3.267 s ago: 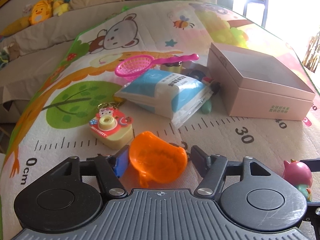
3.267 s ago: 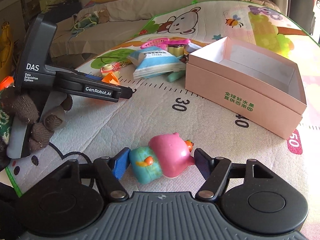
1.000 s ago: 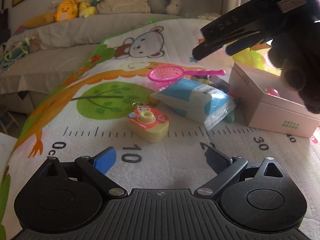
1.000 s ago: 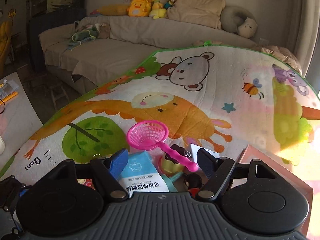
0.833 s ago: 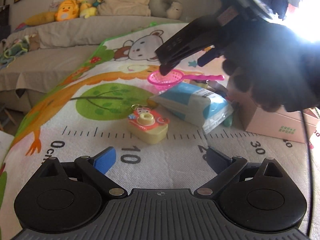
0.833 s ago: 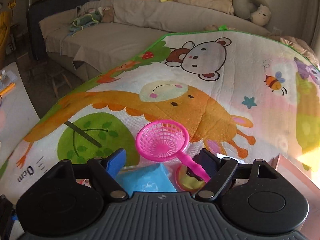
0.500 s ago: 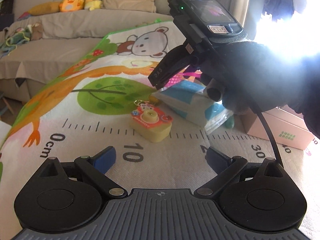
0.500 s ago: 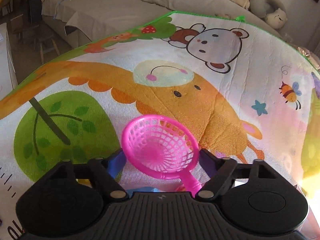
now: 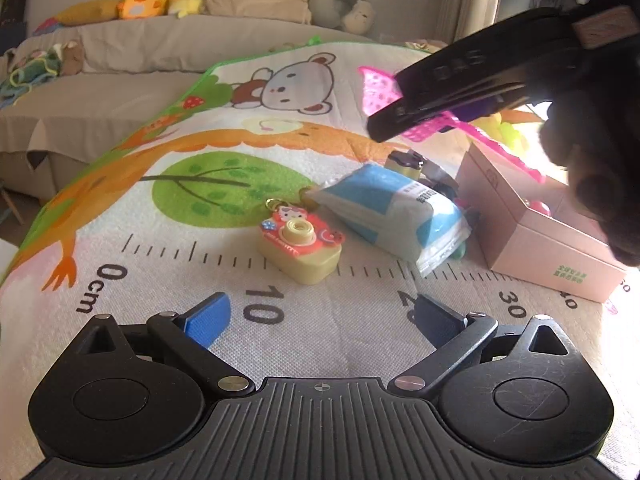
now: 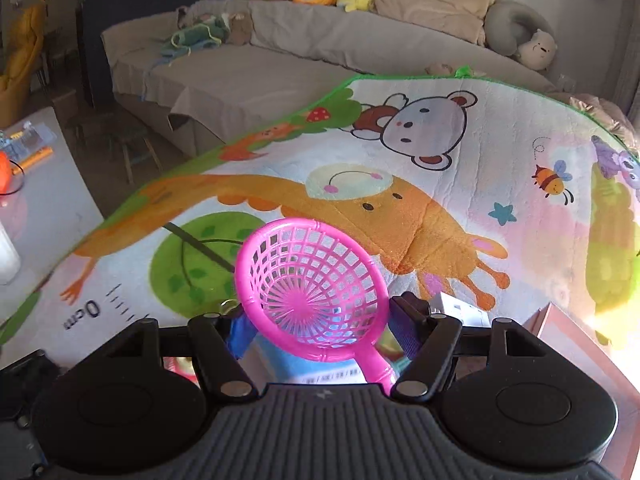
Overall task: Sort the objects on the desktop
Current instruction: 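Grasp the pink mesh scoop by its handle with the right tool, then grasp the Hello Kitty toy with the left tool while the right tool holds the scoop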
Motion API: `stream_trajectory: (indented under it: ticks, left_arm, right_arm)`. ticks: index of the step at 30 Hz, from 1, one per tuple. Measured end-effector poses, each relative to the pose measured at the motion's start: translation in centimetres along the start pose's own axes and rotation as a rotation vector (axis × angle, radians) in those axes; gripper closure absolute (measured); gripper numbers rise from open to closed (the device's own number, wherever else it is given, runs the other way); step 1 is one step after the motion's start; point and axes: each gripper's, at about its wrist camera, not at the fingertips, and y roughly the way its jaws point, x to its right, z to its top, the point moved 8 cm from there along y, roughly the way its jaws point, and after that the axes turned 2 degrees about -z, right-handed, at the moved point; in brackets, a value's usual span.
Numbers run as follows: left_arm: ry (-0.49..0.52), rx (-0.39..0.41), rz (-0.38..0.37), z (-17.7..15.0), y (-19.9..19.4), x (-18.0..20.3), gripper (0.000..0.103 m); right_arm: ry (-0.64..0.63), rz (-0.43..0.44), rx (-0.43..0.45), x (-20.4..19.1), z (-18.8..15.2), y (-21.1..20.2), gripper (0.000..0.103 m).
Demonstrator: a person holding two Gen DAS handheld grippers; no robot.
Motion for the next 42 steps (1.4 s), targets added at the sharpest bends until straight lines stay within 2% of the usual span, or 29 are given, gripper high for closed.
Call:
stream_trajectory:
  ticks: [5, 11, 15, 20, 22, 25, 29, 31, 32, 34, 38, 42]
  left_arm:
    - [-0.003, -0.008, 0.007, -0.1, 0.1, 0.0, 0.002]
    - [0.005, -0.015, 0.028, -0.1, 0.3, 0.0, 0.002]
    - [0.017, -0.022, 0.05, -0.1, 0.4, 0.1, 0.002]
    - [0.066, -0.047, 0.083, -0.1, 0.6, 0.6, 0.002]
    - [0.104, -0.052, 0.088, 0.4, 1.0, 0.9, 0.002]
    - [0.167, -0.035, 0.134, 1.9, 1.7, 0.5, 0.002]
    - [0.152, -0.076, 0.163, 3.5, 3.9, -1.2, 0.002]
    - [0.13, -0.1, 0.151, 3.8, 4.7, -1.6, 0.006]
    - [0.125, -0.112, 0.137, 3.8, 5.1, -1.7, 0.012]
    - [0.134, -0.11, 0.13, 3.8, 5.4, -1.5, 0.014]
    - [0.153, -0.088, 0.093, 3.8, 5.2, -0.7, 0.04]
    - [0.154, -0.078, 0.064, 2.9, 4.2, -0.3, 0.041]
  right_arm:
    - [0.08, 0.086, 0.008, -0.4, -3.9, -5.6, 0.034]
    - [0.232, 0.108, -0.068, 0.9, -10.8, -7.2, 0.034]
    - [0.316, 0.06, -0.092, 2.5, -14.3, -6.6, 0.034]
    - [0.379, 0.009, -0.067, 4.1, -16.8, -6.4, 0.033]
    - [0.391, 0.001, -0.05, 4.7, -17.4, -6.6, 0.025]
    - [0.405, -0.026, -0.023, 5.7, -18.2, -7.1, 0.021]
    - [0.42, -0.054, 0.003, 6.5, -19.4, -7.7, 0.019]
    - [0.44, -0.057, 0.009, 6.8, -19.8, -7.9, 0.019]
    - [0.448, -0.058, 0.01, 7.0, -19.9, -8.0, 0.019]
    - [0.457, -0.065, 0.013, 7.2, -20.1, -8.1, 0.018]
    - [0.469, -0.072, 0.017, 7.1, -19.9, -8.0, 0.018]
    - [0.45, -0.073, 0.032, 6.4, -19.6, -8.4, 0.017]
